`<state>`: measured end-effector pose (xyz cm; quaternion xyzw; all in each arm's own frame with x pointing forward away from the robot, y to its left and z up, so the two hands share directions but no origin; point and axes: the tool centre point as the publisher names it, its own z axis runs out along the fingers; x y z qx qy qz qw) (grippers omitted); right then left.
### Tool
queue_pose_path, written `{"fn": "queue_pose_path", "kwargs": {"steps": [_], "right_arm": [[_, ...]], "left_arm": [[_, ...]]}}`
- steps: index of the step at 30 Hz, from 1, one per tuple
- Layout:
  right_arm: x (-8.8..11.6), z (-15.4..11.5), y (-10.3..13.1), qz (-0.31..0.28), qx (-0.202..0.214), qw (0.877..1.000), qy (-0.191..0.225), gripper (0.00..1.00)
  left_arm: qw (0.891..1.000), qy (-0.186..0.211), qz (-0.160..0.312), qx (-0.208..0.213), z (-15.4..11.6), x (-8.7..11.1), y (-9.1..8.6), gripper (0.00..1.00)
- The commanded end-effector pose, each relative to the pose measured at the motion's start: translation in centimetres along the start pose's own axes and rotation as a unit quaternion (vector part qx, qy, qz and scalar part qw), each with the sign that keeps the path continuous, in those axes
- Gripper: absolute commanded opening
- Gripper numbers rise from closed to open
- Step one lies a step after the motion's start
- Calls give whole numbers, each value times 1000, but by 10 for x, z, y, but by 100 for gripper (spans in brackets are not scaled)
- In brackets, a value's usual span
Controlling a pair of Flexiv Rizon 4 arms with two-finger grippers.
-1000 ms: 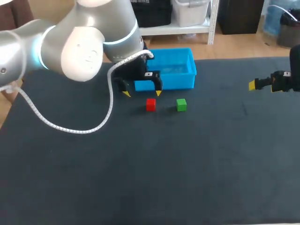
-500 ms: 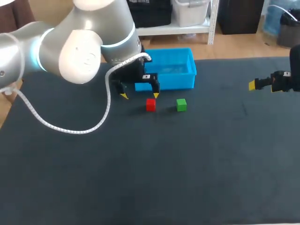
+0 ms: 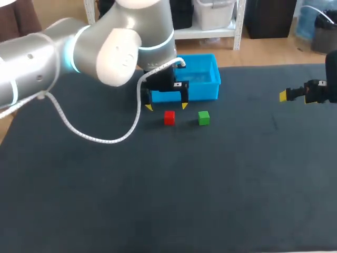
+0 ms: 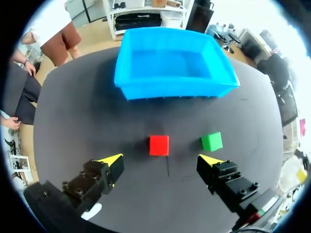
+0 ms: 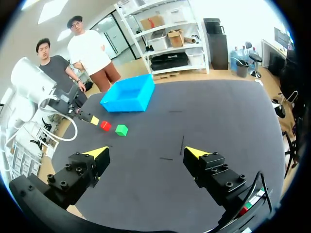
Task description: Use the left arm to pick the red cube and place it into the blue plastic box first, then use the right arm to grasp the green cube and put it into the same blue plastic box after the first action is fully finished.
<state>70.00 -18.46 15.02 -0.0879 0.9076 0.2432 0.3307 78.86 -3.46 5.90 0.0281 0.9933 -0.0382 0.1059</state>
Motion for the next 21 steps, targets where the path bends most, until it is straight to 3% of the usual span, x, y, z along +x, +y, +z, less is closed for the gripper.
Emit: {"fn": "queue_pose_path", "kwargs": {"steps": [1,6,21], "right_arm": [[0,0,0,0,0,1000,0,100],[0,0,0,0,0,1000,0,100],[0,0,0,0,0,1000,0,100]], "left_arm": [[999,31,-2,-18,11,-21,-3,100],[999,39,-4,-23,22,-26,3,100],[999,47,8,-16,44,-14,4,100]]}}
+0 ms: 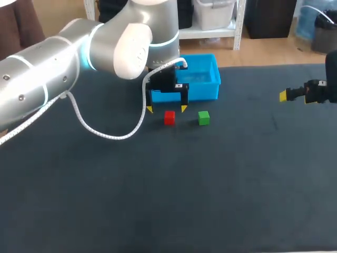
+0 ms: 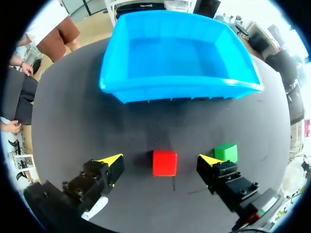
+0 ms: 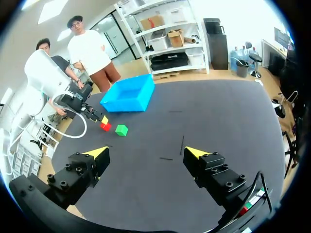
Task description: Use the left arm to pick the red cube and place it into the blue plastic box first, then use the right arm to grasp the green cube and put it into the same blue plastic box after the first action is fully finished.
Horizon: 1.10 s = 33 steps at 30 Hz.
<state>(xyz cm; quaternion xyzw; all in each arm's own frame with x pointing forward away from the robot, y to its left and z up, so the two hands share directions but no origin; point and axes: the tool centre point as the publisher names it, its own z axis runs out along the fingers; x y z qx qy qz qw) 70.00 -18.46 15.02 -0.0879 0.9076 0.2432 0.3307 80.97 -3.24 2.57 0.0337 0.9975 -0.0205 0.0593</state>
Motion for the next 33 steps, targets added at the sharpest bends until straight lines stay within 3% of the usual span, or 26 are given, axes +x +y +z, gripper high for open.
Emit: {"fn": "queue_pose_path", "kwargs": {"steps": [1,21,23,24,26,28,33], "right_arm": [[0,0,0,0,0,1000,0,100],[0,0,0,0,0,1000,0,100],[0,0,0,0,0,1000,0,100],[0,0,0,0,0,1000,0,100],[0,0,0,0,0,1000,0,100],[0,0,0,0,0,1000,0,100],[0,0,0,0,0,1000,0,100]], "left_arm": [[1000,0,3,0,9,-1,-2,100],[1000,8,-5,-8,31,0,-4,100],[1000,7,-5,-7,31,0,-4,81],[1000,7,-4,-8,30,0,-4,55],[1000,5,-5,-7,30,0,-4,33],[1000,2,-4,-7,29,0,-5,23],[1000,2,-1,-6,31,2,-5,10]]}}
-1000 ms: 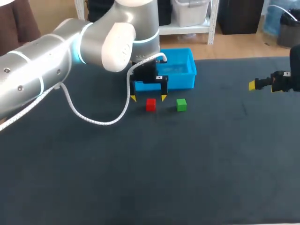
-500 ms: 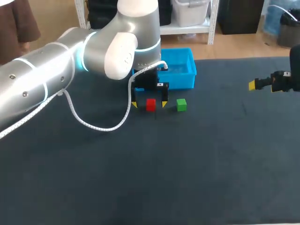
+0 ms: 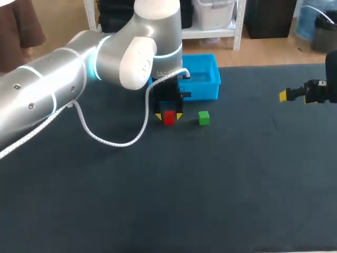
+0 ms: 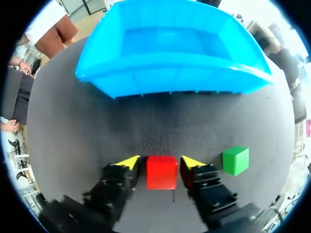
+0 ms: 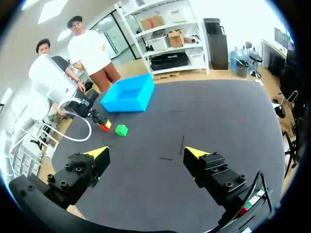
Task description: Use the left arm to pick the red cube and place it into the blue plastic box first, then use the right arm to grasp the green cube and put it into the same blue plastic box after the first action is fully finished.
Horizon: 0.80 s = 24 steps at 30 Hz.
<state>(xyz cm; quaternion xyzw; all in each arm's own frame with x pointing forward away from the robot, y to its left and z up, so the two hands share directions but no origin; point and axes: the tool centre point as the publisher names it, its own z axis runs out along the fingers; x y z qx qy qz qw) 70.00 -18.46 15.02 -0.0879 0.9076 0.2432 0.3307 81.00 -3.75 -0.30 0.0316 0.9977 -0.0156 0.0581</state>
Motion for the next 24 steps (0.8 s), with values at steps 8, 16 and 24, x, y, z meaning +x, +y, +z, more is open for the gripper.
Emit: {"fn": "queue_pose_path", "kwargs": {"steps": [8,16,24], "right_arm": [[0,0,0,0,0,1000,0,100],[0,0,0,0,0,1000,0,100],[0,0,0,0,0,1000,0,100]], "left_arm": [[1000,-1,3,-3,0,2,-1,0],[1000,-6,6,-2,-5,5,2,0],[1000,-4,10,8,-27,6,4,0]]}}
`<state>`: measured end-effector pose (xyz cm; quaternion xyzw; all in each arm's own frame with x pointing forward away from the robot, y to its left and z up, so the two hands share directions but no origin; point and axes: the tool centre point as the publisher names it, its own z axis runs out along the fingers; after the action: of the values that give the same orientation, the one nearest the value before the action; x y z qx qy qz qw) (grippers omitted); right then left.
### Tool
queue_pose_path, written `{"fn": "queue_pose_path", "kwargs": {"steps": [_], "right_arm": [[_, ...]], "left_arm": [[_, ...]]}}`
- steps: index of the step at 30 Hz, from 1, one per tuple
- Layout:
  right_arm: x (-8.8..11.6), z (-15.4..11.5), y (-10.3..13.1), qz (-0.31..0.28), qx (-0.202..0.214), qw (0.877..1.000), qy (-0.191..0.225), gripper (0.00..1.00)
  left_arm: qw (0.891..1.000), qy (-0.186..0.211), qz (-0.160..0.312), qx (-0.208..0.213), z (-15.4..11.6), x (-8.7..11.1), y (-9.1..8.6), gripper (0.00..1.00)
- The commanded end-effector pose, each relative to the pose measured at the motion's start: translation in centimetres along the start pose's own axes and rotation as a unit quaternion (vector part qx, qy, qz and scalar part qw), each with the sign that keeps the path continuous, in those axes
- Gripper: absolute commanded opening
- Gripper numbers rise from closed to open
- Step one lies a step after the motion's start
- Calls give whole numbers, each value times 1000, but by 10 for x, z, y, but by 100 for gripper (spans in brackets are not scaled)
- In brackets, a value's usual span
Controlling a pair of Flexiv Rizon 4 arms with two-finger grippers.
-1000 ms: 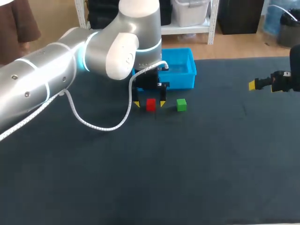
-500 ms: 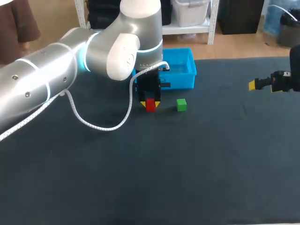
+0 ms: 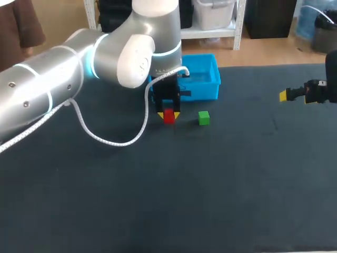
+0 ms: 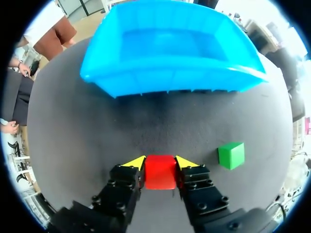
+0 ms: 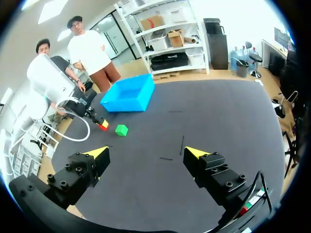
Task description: Use the left arm to pick the red cube and place it into the blue plastic box first, then use the right arm to grasp the green cube and put it into the same blue plastic box after the first action is fully finished.
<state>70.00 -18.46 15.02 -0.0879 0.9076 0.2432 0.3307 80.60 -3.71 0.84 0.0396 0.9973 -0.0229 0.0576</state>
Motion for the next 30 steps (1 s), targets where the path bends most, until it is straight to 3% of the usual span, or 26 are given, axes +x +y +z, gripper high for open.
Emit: {"fn": "queue_pose_path", "kwargs": {"steps": [1,19,30], "right_arm": [[0,0,0,0,0,1000,0,100],[0,0,0,0,0,1000,0,100],[0,0,0,0,0,1000,0,100]], "left_arm": [[1000,-4,2,0,-17,3,4,0],[999,-26,18,16,-104,-9,10,0],[999,-42,24,18,-119,-17,10,0]]}}
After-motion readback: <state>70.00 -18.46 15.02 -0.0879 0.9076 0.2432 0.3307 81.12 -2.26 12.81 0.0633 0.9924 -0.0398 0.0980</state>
